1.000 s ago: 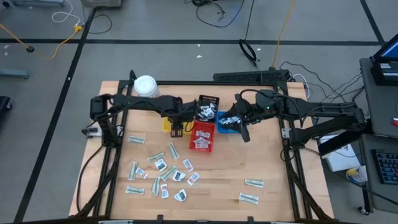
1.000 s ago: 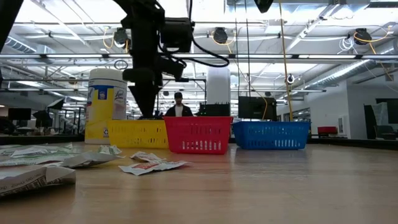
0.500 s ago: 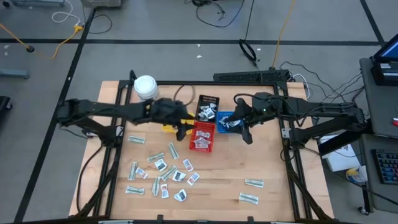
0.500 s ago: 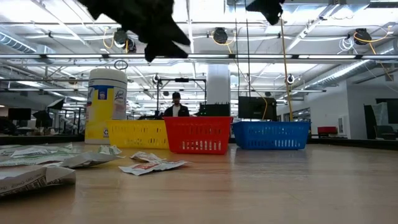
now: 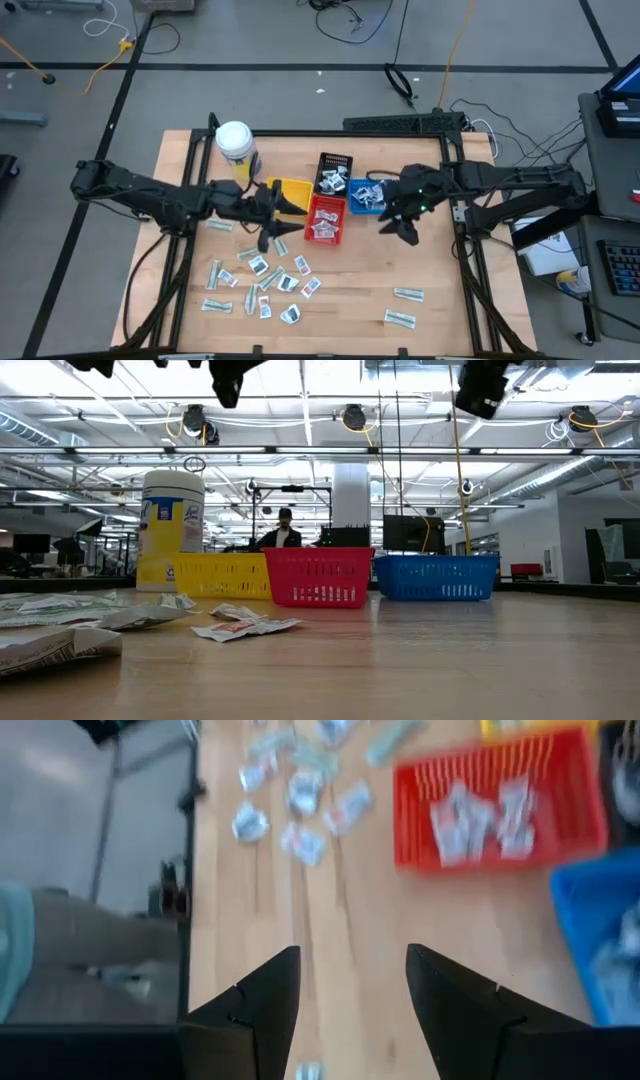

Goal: Pick & Place First Aid Supplies
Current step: Put the bandage pack into the yellow bin

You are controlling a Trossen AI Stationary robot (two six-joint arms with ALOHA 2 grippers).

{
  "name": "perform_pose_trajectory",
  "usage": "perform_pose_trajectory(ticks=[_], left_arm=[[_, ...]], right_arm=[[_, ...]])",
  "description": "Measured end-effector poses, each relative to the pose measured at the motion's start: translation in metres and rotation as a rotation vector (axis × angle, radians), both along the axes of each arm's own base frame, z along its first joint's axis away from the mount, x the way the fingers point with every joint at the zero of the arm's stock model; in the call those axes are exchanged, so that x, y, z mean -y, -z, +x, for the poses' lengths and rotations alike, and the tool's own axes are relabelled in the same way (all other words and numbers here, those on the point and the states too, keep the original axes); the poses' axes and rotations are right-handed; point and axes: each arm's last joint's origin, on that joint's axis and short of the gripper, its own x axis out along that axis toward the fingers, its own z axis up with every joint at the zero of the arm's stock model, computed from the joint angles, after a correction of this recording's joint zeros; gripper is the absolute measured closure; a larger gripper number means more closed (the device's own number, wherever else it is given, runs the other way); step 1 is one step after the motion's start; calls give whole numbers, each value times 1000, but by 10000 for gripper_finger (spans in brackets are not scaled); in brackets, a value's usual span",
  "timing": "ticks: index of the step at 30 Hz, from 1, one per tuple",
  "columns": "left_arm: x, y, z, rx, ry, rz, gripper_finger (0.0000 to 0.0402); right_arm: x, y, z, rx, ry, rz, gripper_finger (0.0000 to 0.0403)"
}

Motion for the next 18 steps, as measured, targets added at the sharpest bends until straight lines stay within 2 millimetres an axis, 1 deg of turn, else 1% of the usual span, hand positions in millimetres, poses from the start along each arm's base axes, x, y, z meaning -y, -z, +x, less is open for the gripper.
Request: perform_pose_trajectory(ticks=[3,7,13,18], left_arm=[[3,-2,0,18,11,-45,218],[4,-2,0,4,13,-96,218],[4,-2,-1,-8,29,-180,217],[6,-2,-1,-14,39,-204,217]], right_arm=[[-11,6,-6,-101,2,12,222],[-33,12,-14,-211,-10,21,222],[-67,20,-20,-292,29,-23,222],[-88,24,-25,-350,65,30,222]])
